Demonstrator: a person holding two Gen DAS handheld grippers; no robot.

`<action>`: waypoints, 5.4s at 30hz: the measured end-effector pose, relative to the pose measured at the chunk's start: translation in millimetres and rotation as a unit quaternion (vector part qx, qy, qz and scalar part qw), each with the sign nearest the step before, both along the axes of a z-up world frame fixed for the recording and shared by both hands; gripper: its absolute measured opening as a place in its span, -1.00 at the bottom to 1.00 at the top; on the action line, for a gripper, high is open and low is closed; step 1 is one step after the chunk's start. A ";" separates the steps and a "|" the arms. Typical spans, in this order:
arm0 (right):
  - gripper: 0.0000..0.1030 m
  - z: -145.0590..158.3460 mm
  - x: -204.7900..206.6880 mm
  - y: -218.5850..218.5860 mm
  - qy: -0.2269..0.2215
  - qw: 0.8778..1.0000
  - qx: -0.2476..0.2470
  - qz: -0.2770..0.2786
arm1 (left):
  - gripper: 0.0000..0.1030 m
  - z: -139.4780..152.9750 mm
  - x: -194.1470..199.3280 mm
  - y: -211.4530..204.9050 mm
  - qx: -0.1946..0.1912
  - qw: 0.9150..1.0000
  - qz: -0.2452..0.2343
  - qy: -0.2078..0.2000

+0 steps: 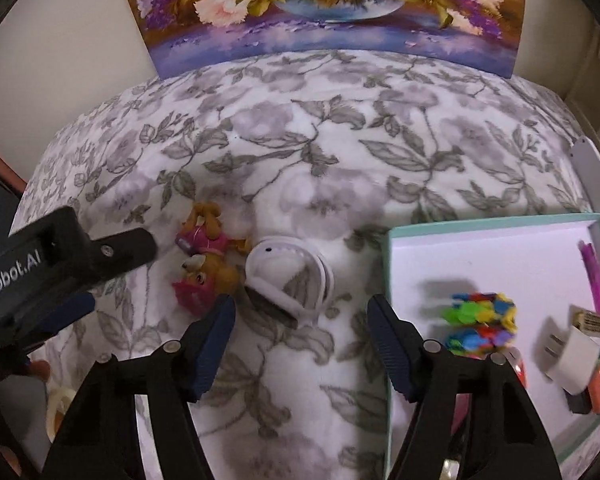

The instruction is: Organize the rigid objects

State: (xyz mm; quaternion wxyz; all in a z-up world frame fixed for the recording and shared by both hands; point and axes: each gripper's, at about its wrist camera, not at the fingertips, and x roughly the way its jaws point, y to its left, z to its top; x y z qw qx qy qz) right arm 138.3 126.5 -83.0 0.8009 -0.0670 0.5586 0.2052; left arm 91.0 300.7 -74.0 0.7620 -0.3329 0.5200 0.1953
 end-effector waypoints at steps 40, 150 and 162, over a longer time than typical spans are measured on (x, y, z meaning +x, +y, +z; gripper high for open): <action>0.01 75.0 -34.0 -98.7 -0.038 0.997 0.030 -0.066 | -0.18 59.9 -33.4 -84.5 -0.016 0.994 -0.082 -0.076; 0.64 56.1 -117.9 -190.9 -0.049 0.993 -0.039 -0.095 | 1.00 62.4 -137.3 -148.8 0.143 0.984 -0.104 -0.013; 0.64 53.3 -117.0 -189.0 -0.042 0.994 -0.043 -0.087 | 1.00 60.1 -133.4 -152.2 0.146 0.983 -0.109 -0.005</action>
